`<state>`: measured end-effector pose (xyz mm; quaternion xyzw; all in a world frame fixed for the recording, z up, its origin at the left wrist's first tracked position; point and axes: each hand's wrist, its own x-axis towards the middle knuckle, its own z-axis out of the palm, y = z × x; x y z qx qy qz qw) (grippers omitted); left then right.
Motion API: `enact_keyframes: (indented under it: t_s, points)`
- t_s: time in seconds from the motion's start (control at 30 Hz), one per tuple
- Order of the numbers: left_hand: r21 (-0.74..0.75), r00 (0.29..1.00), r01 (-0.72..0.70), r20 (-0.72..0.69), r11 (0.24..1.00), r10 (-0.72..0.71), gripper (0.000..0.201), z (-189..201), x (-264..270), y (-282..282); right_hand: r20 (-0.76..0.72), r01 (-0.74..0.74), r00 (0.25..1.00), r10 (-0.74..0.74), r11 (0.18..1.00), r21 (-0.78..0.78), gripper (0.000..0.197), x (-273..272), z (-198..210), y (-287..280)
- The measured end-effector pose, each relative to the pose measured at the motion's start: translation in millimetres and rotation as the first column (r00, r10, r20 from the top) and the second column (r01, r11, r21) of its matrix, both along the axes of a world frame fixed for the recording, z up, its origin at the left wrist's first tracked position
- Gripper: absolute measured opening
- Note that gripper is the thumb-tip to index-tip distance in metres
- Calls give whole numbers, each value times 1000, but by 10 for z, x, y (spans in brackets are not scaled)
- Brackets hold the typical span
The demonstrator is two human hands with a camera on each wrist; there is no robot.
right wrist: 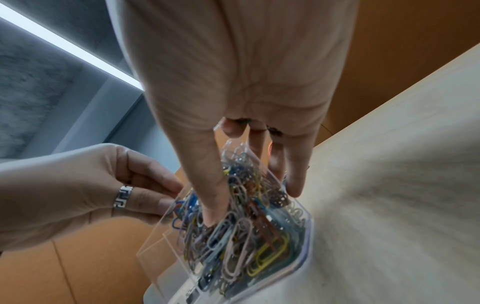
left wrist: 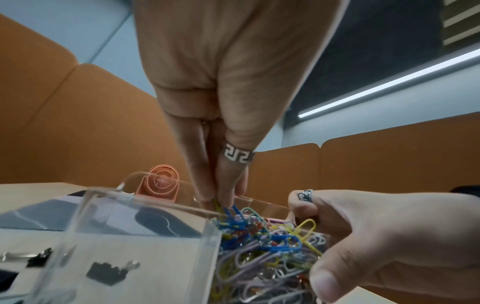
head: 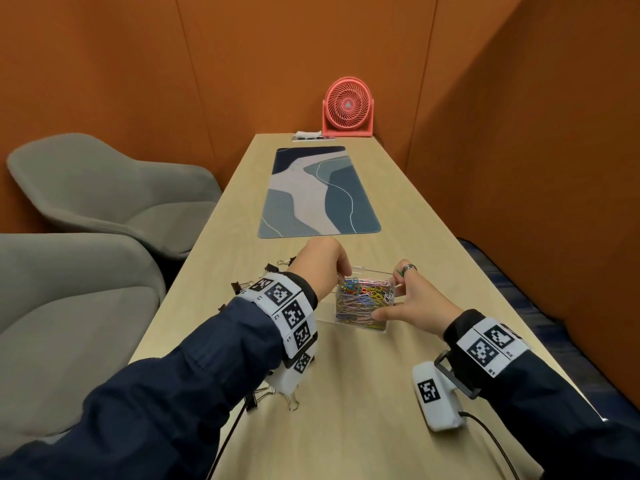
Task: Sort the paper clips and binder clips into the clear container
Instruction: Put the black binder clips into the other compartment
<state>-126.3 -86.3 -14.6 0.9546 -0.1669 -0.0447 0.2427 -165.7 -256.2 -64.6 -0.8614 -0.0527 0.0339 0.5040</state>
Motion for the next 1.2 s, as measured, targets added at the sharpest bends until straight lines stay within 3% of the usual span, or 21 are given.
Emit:
enact_keyframes:
  t_s: [0.17,0.33,0.5,0.67,0.8,0.93,1.07,1.2]
  points:
    - [107,998,35,55,994,-42,31,46,-6,-18,6,-3,1000,3,1000,-25,59,6,-12,-20]
    - [157,997,69,26,985,-74,28,53,9,-58,8,-17,1000,17,999,-51,58,21,-27,-32]
    - [160,997,71,-2,985,-72,26,-23,44,-88,-5,-17,1000,17,1000,-11,49,-24,-4,-83]
    - [107,999,32,31,994,-35,22,-30,48,-56,-37,102,994,-100,993,65,32,-2,11,-102]
    - [-14,1000,-5,-7,1000,5,23,-13,46,-44,170,185,971,-168,979,-90,29,-9,84,-113]
    - [-117,999,-20,-28,993,17,26,-15,20,-4,200,176,974,-111,922,-346,39,-14,142,-51]
    - [-80,999,32,21,996,-30,28,-27,-10,12,250,149,967,-47,901,-408,23,-15,173,-13]
    - [-89,998,55,17,994,-54,31,-54,1,31,237,71,971,40,896,-439,23,36,281,90]
